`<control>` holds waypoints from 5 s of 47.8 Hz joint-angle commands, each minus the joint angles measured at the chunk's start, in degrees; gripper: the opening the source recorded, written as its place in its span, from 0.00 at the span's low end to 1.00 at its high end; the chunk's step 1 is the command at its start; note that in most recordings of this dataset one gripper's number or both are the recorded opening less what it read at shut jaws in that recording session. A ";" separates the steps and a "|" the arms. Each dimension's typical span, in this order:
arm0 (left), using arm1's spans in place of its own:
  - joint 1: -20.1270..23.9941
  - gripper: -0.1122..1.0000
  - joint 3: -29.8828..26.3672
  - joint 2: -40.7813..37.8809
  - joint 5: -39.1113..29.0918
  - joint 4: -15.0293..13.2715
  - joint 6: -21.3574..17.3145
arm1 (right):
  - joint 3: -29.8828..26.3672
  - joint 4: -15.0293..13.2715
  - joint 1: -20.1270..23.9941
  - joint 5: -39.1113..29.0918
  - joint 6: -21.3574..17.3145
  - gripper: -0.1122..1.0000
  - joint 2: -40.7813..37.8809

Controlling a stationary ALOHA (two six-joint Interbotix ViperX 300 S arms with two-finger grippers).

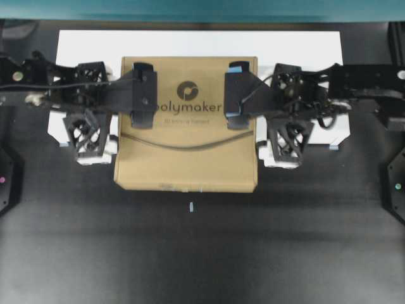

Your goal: Place the cardboard box on the stand after clamping it between your arms.

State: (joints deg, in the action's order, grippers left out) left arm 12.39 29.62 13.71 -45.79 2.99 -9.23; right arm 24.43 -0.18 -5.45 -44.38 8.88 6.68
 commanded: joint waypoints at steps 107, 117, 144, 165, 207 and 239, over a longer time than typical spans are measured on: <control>17.05 0.78 3.16 7.12 9.32 -0.35 -10.72 | 5.27 0.62 -17.84 11.25 11.25 0.84 5.36; 9.32 0.78 9.58 18.63 12.83 -0.35 -8.96 | 10.90 0.97 -13.80 13.89 9.05 0.84 13.54; -11.87 0.78 20.48 43.42 23.29 -0.26 8.26 | 25.75 1.23 3.08 33.75 -3.87 0.84 37.71; -13.10 0.78 23.99 52.73 23.47 -0.35 10.02 | 36.30 1.23 8.70 35.16 -13.01 0.84 55.46; -10.90 0.78 27.51 58.36 22.06 -0.35 11.07 | 42.36 1.23 8.61 32.17 -14.59 0.84 64.16; -11.07 0.78 28.92 58.62 25.58 -0.26 12.30 | 43.95 1.23 8.44 32.43 -14.59 0.84 67.24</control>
State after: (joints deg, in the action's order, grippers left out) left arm 1.41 59.24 73.21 -21.36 2.64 2.90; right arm 68.47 0.97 2.55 -12.39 -5.27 73.83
